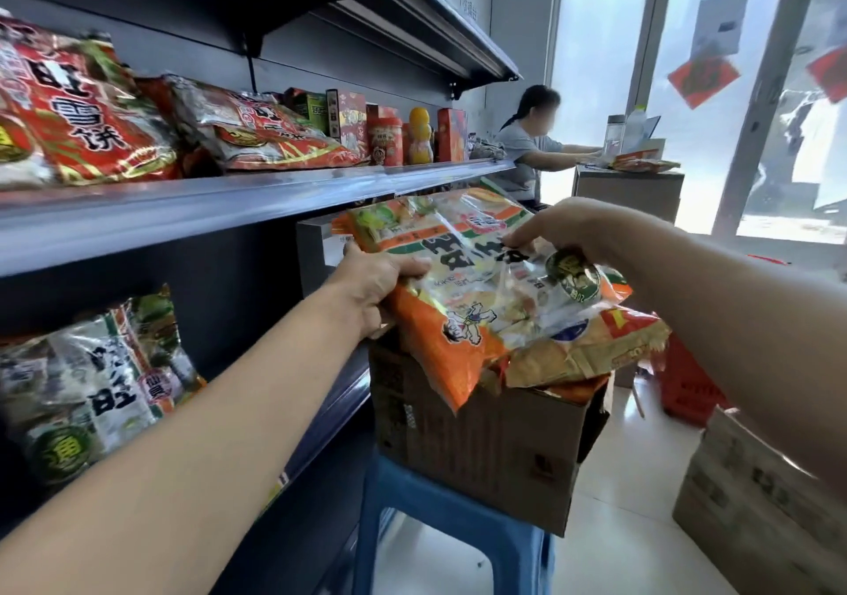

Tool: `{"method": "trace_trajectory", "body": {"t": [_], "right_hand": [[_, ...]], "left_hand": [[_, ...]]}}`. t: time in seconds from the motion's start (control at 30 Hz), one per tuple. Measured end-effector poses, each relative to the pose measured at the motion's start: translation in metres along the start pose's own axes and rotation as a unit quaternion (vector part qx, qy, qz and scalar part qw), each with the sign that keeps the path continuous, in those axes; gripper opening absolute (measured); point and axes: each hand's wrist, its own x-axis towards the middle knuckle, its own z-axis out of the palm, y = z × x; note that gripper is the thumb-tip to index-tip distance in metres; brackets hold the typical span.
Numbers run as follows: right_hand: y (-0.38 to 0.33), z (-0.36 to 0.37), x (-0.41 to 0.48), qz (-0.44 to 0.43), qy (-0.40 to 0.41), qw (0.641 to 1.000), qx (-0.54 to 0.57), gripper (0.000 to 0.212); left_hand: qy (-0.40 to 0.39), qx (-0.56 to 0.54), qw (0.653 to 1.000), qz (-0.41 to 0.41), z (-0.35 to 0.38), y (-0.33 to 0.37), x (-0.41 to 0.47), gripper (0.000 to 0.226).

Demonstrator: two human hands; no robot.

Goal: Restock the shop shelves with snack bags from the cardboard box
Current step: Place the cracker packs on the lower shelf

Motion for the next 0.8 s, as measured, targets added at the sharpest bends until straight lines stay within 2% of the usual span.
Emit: {"method": "trace_trajectory", "body": {"t": [0.1, 0.2, 0.3, 0.33, 0.43, 0.53, 0.67, 0.73, 0.8], "right_hand": [[-0.019, 0.014, -0.015, -0.049, -0.002, 0.998, -0.041, 0.021], [-0.042, 0.038, -0.028, -0.091, -0.025, 0.993, -0.077, 0.023], [-0.065, 0.069, -0.039, -0.108, -0.089, 0.982, -0.130, 0.023], [-0.070, 0.080, -0.041, -0.113, -0.109, 0.977, -0.144, 0.024], [-0.084, 0.114, -0.048, -0.152, -0.126, 0.968, -0.154, 0.027], [-0.090, 0.158, -0.053, -0.182, -0.146, 0.955, -0.181, 0.029], [-0.085, 0.221, -0.049, -0.168, -0.180, 0.956, -0.161, 0.026], [-0.079, 0.255, -0.041, -0.148, -0.187, 0.964, -0.120, 0.024], [-0.071, 0.284, -0.030, -0.105, -0.193, 0.975, -0.016, 0.027]], "left_hand": [[0.009, 0.007, 1.000, 0.019, -0.029, 0.004, -0.010, 0.070], [0.019, 0.004, 1.000, 0.001, -0.063, 0.006, -0.023, 0.056], [0.024, 0.033, 0.998, -0.045, -0.103, 0.004, -0.037, 0.012], [0.028, 0.045, 0.997, -0.062, -0.117, 0.001, -0.042, 0.009], [0.047, 0.042, 0.994, -0.088, -0.161, -0.011, -0.056, 0.015], [0.086, 0.055, 0.989, -0.110, -0.201, -0.026, -0.069, 0.011], [0.144, 0.062, 0.980, -0.126, -0.244, -0.043, -0.090, 0.007], [0.176, 0.076, 0.976, -0.102, -0.262, -0.047, -0.097, 0.014], [0.194, 0.094, 0.973, -0.080, -0.274, -0.047, -0.102, 0.030]]}}
